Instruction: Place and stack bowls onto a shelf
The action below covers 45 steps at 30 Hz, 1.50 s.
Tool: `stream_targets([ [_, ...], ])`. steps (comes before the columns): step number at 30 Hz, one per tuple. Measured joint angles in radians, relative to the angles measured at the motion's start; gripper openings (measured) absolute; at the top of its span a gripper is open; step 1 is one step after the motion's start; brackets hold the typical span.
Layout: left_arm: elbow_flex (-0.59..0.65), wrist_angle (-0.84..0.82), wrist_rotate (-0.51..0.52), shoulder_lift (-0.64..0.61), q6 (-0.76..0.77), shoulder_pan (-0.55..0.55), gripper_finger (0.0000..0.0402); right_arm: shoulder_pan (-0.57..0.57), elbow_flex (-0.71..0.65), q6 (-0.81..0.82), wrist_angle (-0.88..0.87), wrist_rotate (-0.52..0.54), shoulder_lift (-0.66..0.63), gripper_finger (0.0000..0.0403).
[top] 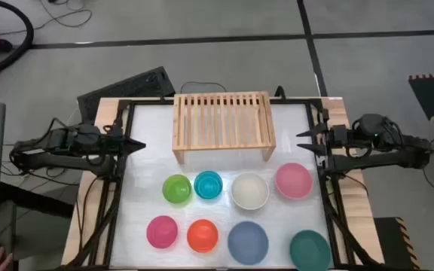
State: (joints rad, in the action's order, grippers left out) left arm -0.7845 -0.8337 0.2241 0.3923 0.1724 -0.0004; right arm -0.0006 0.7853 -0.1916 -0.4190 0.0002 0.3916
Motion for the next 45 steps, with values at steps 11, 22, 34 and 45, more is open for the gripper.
stream_targets([
  [11, 0.000, 0.000, 0.000, 0.000, 0.000, 0.000, 0.0000, 0.000, 0.000, 0.000, 0.000, 0.000, 0.000, 0.0159],
  [22, 0.000, 0.000, 0.000, 0.000, 0.000, 0.000, 0.0000, 0.000, 0.000, 0.000, 0.000, 0.000, 0.000, 0.0159],
  [34, 0.000, 0.000, 0.000, 0.000, 0.000, 0.000, 0.0000, 0.000, 0.000, 0.000, 0.000, 0.000, 0.000, 0.0159],
  [45, 0.008, 0.061, 0.000, 0.005, -0.006, 0.000, 0.0000, 0.000, 0.000, 0.000, 0.000, 0.000, 0.000, 0.0159],
])
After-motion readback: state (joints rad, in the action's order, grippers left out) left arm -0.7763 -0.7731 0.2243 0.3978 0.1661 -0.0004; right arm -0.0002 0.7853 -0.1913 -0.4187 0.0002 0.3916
